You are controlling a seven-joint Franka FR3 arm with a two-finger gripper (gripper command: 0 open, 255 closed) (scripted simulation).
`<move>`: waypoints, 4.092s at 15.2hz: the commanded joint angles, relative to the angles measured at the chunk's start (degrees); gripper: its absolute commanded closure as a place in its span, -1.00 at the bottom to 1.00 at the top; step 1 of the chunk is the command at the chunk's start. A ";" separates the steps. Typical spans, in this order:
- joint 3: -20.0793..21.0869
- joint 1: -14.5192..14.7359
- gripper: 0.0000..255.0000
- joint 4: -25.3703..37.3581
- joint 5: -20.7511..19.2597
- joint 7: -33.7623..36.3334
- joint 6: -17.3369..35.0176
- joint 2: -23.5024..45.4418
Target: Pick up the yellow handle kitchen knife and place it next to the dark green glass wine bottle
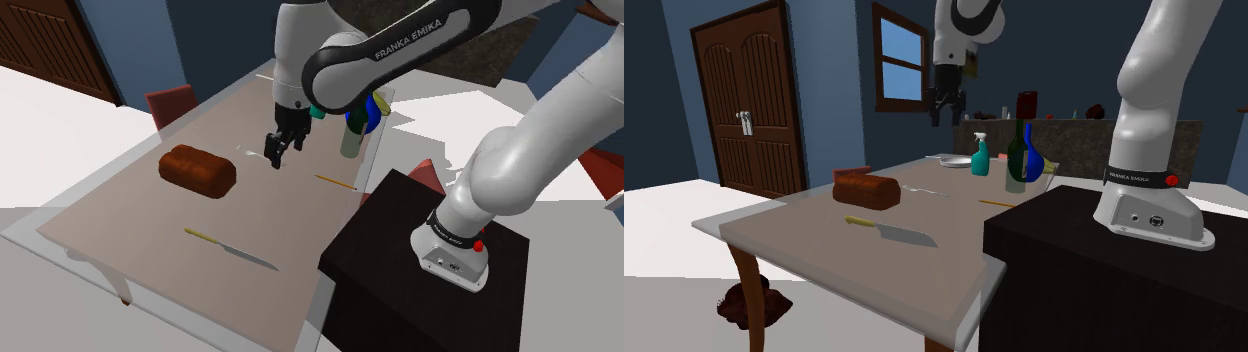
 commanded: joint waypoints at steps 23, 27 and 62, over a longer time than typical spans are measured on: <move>-2.61 15.50 -1.00 31.71 -25.91 17.20 13.74 53.69; -3.62 16.27 -1.00 32.60 -26.78 17.75 15.46 56.27; -1.00 14.27 1.00 30.31 -24.34 16.28 10.96 49.52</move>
